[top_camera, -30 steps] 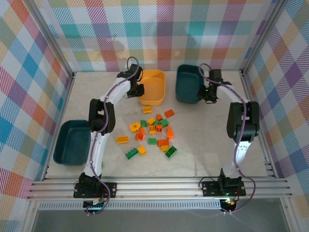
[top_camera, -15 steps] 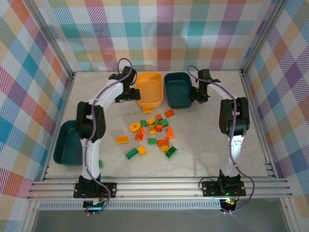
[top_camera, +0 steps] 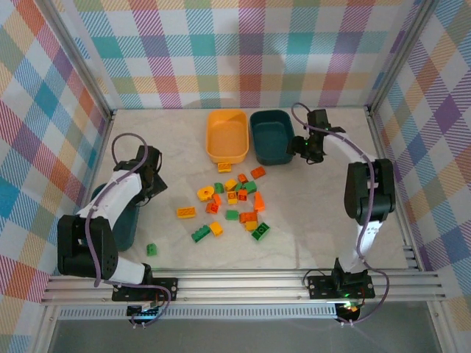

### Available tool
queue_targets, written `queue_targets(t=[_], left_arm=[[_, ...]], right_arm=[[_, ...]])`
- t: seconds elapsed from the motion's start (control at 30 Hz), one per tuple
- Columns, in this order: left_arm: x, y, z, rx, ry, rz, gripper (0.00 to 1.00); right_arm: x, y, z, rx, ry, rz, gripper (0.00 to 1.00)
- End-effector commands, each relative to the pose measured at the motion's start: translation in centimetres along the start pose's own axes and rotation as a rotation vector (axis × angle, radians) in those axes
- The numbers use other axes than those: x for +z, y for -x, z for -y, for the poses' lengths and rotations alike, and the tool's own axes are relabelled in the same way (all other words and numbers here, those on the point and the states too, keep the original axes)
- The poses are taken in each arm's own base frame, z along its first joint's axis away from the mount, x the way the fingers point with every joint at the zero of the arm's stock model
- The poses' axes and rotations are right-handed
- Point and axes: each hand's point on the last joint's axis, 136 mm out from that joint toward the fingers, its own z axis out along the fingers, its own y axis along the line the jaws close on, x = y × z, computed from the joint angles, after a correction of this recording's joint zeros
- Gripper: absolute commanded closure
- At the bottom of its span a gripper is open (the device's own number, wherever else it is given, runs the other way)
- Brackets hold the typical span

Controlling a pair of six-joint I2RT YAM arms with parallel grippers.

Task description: Sort the legos into containers by color

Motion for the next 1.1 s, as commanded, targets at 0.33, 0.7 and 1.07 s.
queue_targets(t=[0.33, 0.7, 1.07], left_arm=[[2.8, -0.3, -2.1, -0.048, 0.0, -0.012, 0.33], [4.0, 2.3, -1.9, -0.024, 0.078, 0.046, 0.71], [5.1, 3.9, -0.6, 0.021, 0.104, 0.04, 0.83]], right_arm=[[-3.1, -4.5, 0.5, 0.044, 0.066, 0.044, 0.35], [-2.2, -5.8, 1.0, 0.069, 0.063, 0.02, 0.38], [-2.0, -5.9, 1.0, 0.07, 0.066, 0.023, 0.39]])
